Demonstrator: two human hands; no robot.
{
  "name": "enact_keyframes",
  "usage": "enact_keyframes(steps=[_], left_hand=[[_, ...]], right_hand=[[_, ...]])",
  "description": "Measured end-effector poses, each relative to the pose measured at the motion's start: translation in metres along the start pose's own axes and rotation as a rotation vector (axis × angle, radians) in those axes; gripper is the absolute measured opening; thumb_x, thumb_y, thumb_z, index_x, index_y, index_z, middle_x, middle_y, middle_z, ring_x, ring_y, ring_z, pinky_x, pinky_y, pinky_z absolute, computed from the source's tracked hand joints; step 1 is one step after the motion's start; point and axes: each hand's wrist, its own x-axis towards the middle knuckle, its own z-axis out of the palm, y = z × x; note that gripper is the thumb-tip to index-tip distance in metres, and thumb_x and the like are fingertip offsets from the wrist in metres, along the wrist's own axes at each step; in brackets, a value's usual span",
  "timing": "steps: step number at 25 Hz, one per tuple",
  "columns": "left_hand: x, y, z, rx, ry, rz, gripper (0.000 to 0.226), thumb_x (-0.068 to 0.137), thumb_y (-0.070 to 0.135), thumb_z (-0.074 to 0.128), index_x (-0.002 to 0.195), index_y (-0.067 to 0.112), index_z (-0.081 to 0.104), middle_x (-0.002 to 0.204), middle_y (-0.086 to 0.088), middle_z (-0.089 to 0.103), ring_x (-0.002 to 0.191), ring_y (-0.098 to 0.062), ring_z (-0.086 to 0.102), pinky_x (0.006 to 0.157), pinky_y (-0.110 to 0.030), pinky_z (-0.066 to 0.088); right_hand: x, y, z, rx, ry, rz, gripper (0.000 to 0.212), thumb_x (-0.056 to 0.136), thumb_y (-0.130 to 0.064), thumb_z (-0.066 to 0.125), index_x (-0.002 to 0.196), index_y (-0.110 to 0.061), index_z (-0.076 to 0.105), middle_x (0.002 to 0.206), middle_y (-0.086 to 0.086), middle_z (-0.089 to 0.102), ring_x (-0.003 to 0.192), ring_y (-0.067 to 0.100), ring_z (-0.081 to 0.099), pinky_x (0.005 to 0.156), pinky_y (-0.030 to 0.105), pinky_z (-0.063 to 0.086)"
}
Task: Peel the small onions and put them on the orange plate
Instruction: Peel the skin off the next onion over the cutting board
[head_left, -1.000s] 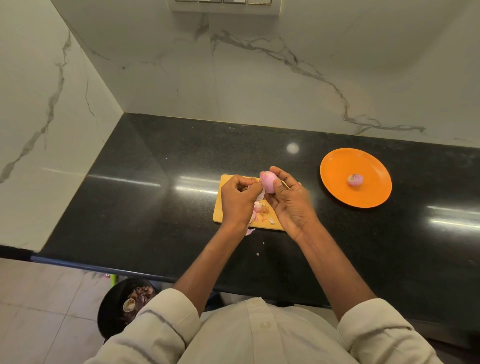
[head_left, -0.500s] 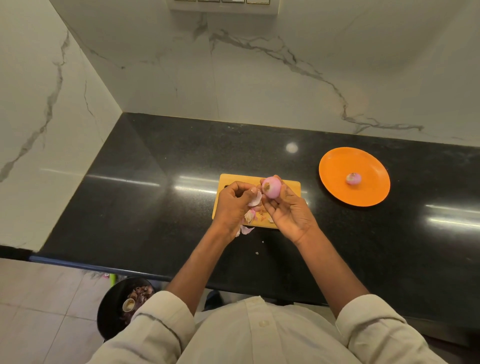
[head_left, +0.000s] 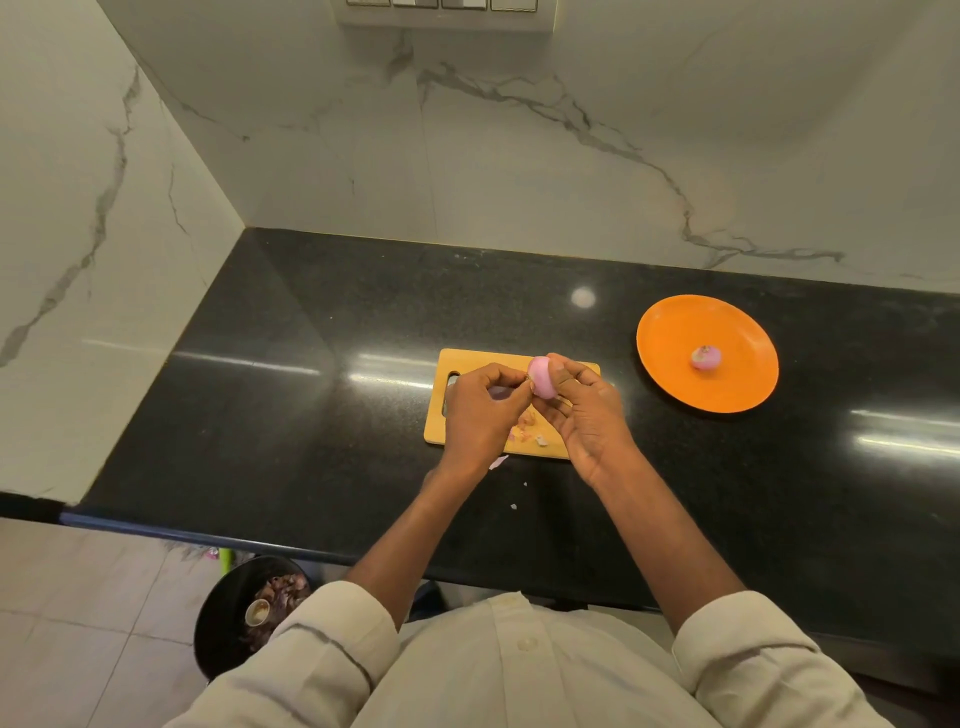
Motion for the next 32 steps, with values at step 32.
enact_keyframes(steps=[32], left_hand=[[0.007,-0.005,-0.015,0.016,-0.126,0.103,0.018,0.098,0.020,0.078,0.115,0.013,0.077,0.101,0.002,0.080,0.097,-0.015,0.077,0.090,-0.038,0.066]], right_hand=[[-0.005,-0.006,-0.018,-0.151,-0.107,-0.007,0.030,0.093,0.000,0.074,0.120,-0.012,0.076,0.114,0.005,0.080,0.114,0.024,0.076,0.098,0.042,0.062]])
